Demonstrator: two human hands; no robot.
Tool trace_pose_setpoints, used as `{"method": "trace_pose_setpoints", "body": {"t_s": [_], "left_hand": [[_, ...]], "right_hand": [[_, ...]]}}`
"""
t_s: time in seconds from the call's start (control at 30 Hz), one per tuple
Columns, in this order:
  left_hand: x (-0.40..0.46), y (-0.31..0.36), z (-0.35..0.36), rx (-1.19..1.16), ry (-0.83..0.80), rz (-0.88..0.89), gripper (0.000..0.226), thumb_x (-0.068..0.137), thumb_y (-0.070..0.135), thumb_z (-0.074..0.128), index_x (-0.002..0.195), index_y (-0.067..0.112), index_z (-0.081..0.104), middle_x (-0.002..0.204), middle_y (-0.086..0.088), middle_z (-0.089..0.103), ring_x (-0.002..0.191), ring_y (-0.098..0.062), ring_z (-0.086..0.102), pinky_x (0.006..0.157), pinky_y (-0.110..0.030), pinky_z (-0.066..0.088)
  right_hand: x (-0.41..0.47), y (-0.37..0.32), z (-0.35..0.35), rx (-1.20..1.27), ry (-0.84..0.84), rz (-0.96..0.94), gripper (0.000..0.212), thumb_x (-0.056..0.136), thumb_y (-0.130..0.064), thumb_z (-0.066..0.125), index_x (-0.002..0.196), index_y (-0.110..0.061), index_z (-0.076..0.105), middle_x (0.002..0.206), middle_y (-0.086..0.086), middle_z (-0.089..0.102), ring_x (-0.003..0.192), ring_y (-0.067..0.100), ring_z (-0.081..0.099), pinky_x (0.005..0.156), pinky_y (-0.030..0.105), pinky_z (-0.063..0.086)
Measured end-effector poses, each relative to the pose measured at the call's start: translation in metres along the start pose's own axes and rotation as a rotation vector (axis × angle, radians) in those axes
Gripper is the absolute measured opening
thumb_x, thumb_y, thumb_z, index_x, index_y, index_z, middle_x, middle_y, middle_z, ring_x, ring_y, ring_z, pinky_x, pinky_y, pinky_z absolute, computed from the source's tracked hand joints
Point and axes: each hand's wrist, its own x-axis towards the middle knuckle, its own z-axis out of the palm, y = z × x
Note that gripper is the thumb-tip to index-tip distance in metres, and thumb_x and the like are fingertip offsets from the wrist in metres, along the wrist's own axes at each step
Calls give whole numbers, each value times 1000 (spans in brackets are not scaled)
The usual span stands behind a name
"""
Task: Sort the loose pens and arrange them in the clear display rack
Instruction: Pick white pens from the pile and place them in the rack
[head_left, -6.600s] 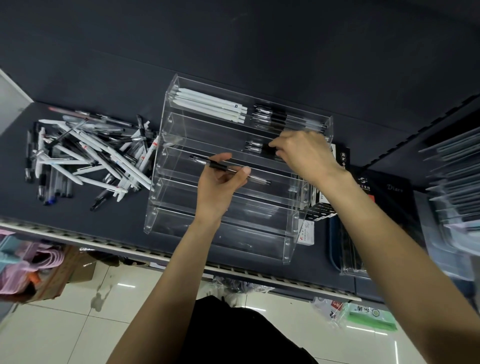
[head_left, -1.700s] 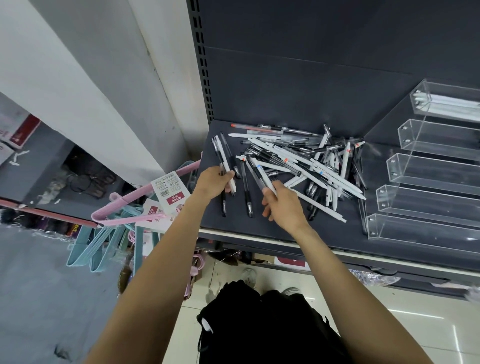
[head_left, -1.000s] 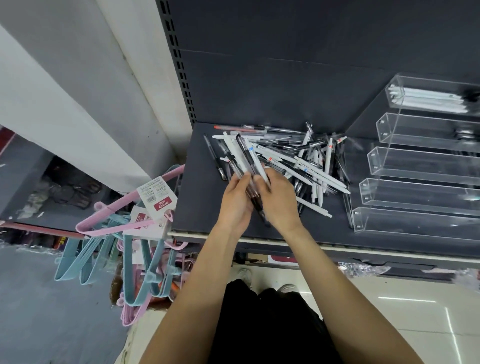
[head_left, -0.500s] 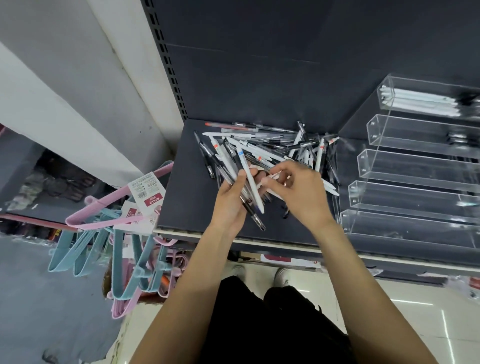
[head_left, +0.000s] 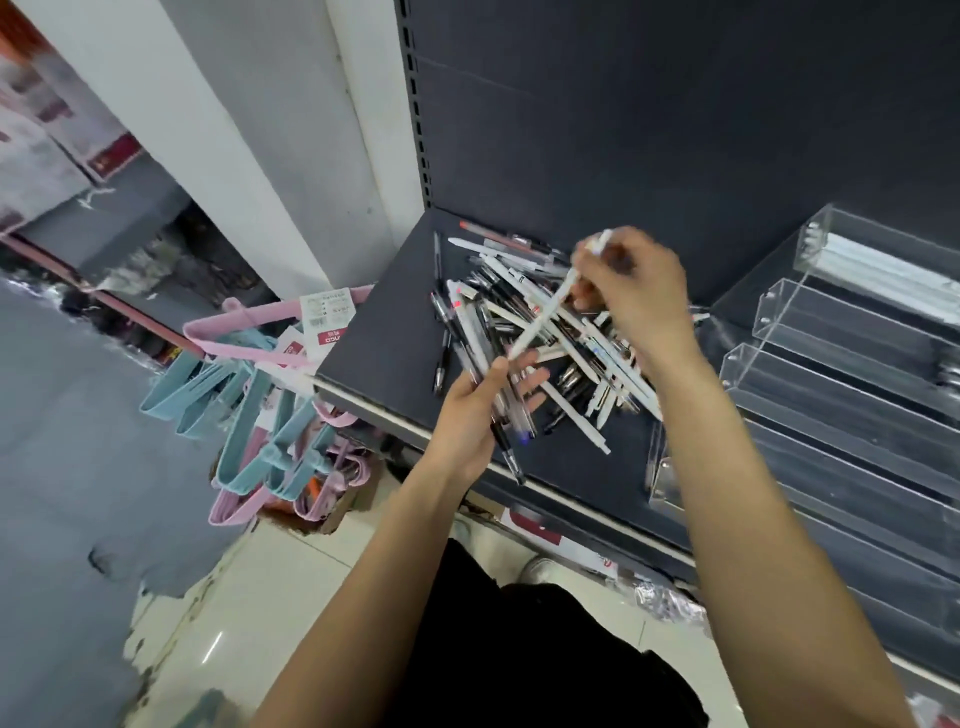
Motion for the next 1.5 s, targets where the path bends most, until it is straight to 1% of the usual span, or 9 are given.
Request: {"method": "trace_pose_setpoints", "body": {"t_s": [0.13,0.33,0.53,0.8,0.97,1.1,1.2,1.3,1.5], "left_hand": [[-8,-2,1,-188,60,66,24,103,14,38,115,6,57,115,-7,69,100,-21,69,89,-39,55],[-10,-4,8,-245,146,152,26,102,12,41,120,-1,54,112,-9,68,94,-20,69,90,-40,55],[-16,-10,0,-199,167,116,35,103,13,37,130,-7,49,127,-20,60,109,-25,62,96,-40,51],[-28,-9,-18,-48,131,100,25,101,10,42,116,-3,57,86,-6,66,79,-17,63,70,-25,57],[-37,-9,-25,31,58,89,30,100,8,45,123,-9,54,97,-11,67,84,-17,67,73,-27,56],[-43,-8,-32,36,1,72,31,100,9,44,126,-7,51,98,-11,66,84,-16,67,73,-25,55],[-45,-9,-39,60,-45,68,24,100,8,42,116,-2,57,89,-7,65,80,-15,63,74,-25,54],[-47,-9,-43,3,-35,76,17,100,6,42,107,7,57,96,-6,67,81,-14,64,77,-28,54],[-42,1,-46,-186,63,123,32,99,7,45,129,-2,48,102,-6,71,88,-14,69,76,-29,57]], "right_hand": [[-28,2,-9,347,58,29,19,85,3,64,83,-14,57,83,4,61,83,25,71,80,31,55],[-78,38,32,90,54,-27,17,83,-7,69,81,-22,63,81,-11,67,80,11,65,80,29,52],[-98,54,43,-213,-6,-135,11,83,-12,70,90,-21,70,85,-10,68,77,3,62,71,23,51],[-76,25,36,-331,-144,-225,10,86,-21,66,95,-24,71,97,-10,58,92,8,55,82,26,46],[-29,-8,70,-524,-445,-196,27,87,-40,63,108,-23,67,101,-4,56,91,10,50,83,26,42],[-19,-16,88,-418,-635,-146,21,86,-34,66,78,-15,69,71,-2,50,65,7,43,66,26,35],[-21,-27,86,-128,-476,-106,8,87,-25,67,84,-18,68,69,-11,50,60,-6,43,61,9,34],[-25,-37,72,131,-158,-133,12,88,-18,66,78,-23,62,67,-8,49,59,0,43,57,12,35],[-86,-5,60,59,24,-76,13,84,-17,69,85,-23,57,82,-12,65,78,5,62,71,16,46]]}}
